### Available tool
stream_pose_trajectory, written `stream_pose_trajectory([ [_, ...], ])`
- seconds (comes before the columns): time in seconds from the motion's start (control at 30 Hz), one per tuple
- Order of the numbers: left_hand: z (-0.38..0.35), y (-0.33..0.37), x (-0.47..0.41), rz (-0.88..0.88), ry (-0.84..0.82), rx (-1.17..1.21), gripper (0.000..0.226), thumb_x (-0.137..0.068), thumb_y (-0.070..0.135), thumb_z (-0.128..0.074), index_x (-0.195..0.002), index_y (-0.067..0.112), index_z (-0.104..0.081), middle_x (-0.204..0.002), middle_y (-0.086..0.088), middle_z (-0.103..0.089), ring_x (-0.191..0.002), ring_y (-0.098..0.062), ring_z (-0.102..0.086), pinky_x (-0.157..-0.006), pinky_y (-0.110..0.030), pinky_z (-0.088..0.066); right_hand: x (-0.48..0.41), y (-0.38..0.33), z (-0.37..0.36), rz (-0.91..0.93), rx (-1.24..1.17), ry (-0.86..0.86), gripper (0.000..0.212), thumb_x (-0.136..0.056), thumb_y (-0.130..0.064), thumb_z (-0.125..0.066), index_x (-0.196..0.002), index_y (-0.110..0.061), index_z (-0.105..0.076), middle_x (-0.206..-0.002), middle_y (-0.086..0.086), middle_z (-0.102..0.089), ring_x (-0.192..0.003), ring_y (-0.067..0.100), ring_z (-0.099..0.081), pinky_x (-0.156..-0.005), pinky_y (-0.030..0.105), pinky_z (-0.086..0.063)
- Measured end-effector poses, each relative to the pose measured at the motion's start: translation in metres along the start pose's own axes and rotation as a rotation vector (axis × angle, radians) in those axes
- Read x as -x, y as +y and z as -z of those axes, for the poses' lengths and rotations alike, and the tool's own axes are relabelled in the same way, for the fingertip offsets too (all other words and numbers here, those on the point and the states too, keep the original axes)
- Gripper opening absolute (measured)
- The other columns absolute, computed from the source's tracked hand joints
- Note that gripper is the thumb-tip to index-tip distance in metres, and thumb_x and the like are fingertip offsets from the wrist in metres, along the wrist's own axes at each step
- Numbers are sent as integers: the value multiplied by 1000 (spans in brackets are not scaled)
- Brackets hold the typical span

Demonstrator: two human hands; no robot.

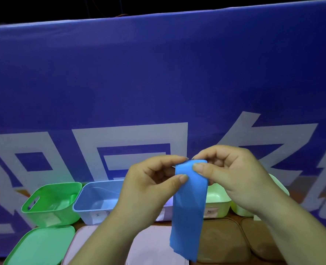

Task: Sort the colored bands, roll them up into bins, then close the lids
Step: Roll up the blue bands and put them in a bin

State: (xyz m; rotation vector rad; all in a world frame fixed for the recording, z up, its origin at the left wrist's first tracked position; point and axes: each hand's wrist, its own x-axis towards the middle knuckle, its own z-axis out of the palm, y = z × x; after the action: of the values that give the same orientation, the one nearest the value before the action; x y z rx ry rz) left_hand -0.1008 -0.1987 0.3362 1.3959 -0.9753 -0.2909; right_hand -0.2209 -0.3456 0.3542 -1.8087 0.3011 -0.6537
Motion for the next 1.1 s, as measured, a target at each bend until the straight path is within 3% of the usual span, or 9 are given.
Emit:
stream_pose_trajectory([
  [0.17, -3, 2, -2, 49, 28, 28, 30, -80, -1, -73, -99, 24, -75, -90, 5, -78, -86, -13, -73, -70, -17, -56, 2, 1, 0, 32, 46, 18, 12, -84, -17, -73, -93, -23, -73, -86, -6, -74, -82, 8, -70, -69, 17, -55],
  [0.27, -2, 1, -1, 67, 54, 8, 30, -80, 5, -75, -100, 28, -75, -91, 6, -77, -87, -14, -73, -73, -21, -59, 4, 3, 1, 55, 46, -10, 23, -80, -16, -77, -98, -30, -72, -93, -2, -74, -88, 17, -71, -78, 32, -61],
  [0.33, -1, 1, -1, 80, 62, 27, 30, -80, 5, -74, -101, 26, -74, -92, 9, -78, -88, -11, -73, -73, -21, -59, 6, 3, 1, 72, 34, -30, 31, -78, -11, -79, -101, -31, -72, -94, 1, -74, -89, 22, -71, -80, 39, -61],
  [0.5, -1, 2, -2, 84, 50, 25, 29, -82, 5, -72, -106, 23, -74, -96, 10, -77, -92, -9, -73, -75, -15, -55, 7, 4, 1, 130, 33, -24, 39, -76, 3, -78, -100, -27, -72, -103, -7, -72, -93, 21, -71, -82, 38, -61],
  [0.7, -2, 3, -1, 78, 29, 40, 28, -82, 11, -72, -106, 25, -73, -95, 12, -77, -91, -6, -72, -74, -14, -54, 5, 6, 1, 118, -19, -20, 37, -76, -2, -79, -97, -32, -73, -96, 3, -75, -91, 26, -72, -82, 46, -60],
  [0.8, -3, 4, -1, 60, 18, 38, 31, -75, 23, -72, -105, 28, -73, -93, 12, -77, -89, -6, -72, -73, -14, -54, 5, 6, 3, 104, -20, -16, 33, -76, -3, -78, -96, -29, -74, -94, 1, -75, -89, 23, -72, -82, 42, -61],
  [1.1, -5, 0, -2, 28, -19, 15, 38, -71, 22, -73, -109, 25, -70, -96, 14, -76, -90, -7, -72, -71, -14, -55, 3, 4, 7, 88, 46, -8, 25, -78, -13, -77, -99, -26, -73, -93, -6, -75, -89, 12, -71, -76, 22, -58],
])
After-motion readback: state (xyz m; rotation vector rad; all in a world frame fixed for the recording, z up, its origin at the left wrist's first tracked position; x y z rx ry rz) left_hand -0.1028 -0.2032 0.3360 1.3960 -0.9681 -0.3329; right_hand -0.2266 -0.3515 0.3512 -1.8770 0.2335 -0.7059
